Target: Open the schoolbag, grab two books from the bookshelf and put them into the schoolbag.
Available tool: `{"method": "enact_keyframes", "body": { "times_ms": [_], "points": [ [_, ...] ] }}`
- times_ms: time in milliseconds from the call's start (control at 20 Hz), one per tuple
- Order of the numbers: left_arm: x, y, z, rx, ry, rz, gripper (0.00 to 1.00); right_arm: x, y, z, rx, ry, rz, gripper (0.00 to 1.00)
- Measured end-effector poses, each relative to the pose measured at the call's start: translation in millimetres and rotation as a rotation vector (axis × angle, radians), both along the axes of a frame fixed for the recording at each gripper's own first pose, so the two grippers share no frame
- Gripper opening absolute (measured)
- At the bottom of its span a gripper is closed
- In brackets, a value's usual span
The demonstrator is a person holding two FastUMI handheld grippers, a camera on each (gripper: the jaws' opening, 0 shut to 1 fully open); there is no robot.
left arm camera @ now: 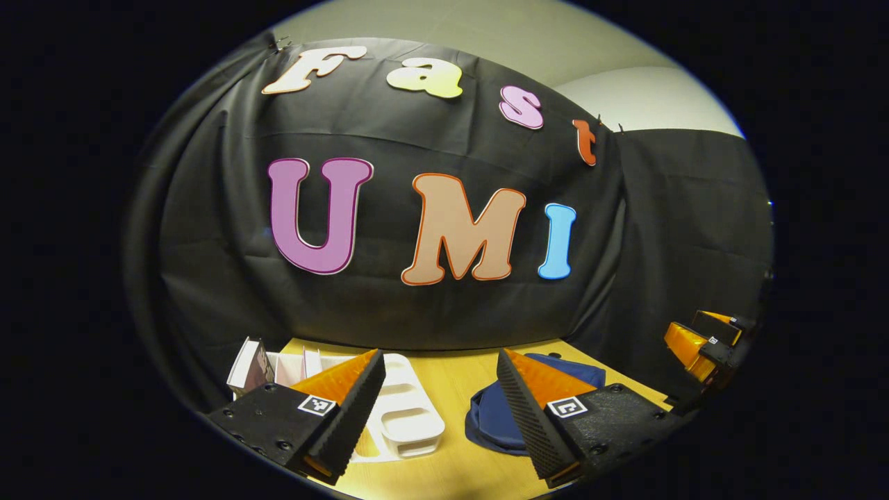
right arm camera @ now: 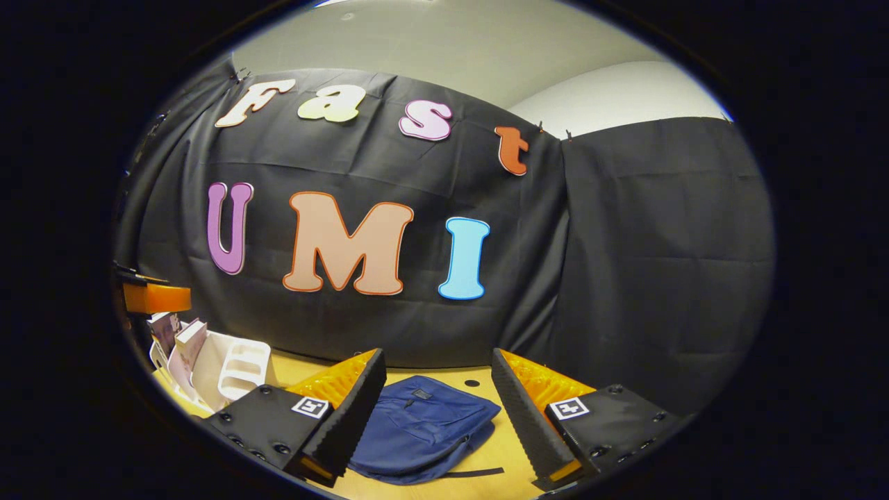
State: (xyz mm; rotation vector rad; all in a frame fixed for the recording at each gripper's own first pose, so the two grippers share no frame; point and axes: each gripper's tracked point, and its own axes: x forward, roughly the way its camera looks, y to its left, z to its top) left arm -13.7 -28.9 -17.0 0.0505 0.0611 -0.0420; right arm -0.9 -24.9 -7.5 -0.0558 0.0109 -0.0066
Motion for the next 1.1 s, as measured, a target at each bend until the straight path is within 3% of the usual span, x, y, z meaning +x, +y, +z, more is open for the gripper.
{"method": "enact_keyframes", "body": {
  "times_ms": [300, 550, 800, 1100],
  "points": [
    [-9.4, 14.6, -4.4, 0.013, 0.010, 0.051, 0.94, 2.4, -17.9, -24.1, -0.103, 0.027, -0.030, 0.98],
    [-20.8, 36.8, -3.7, 0.039, 0.006, 0.123, 0.94, 1.4, -21.7, -61.6, -0.316, 0.050, 0.008, 1.00],
    [-30.2, 56.4, -8.4, 0.046, 0.020, 0.194, 0.94, -1.6, -3.6, -117.7, -0.553, 0.081, 0.122, 0.97],
    [-37.1, 67.5, -14.3, 0.089, 0.039, 0.248, 0.92, -13.7, 7.9, -204.6, -0.727, 0.179, 0.265, 0.97]
  ]
}}
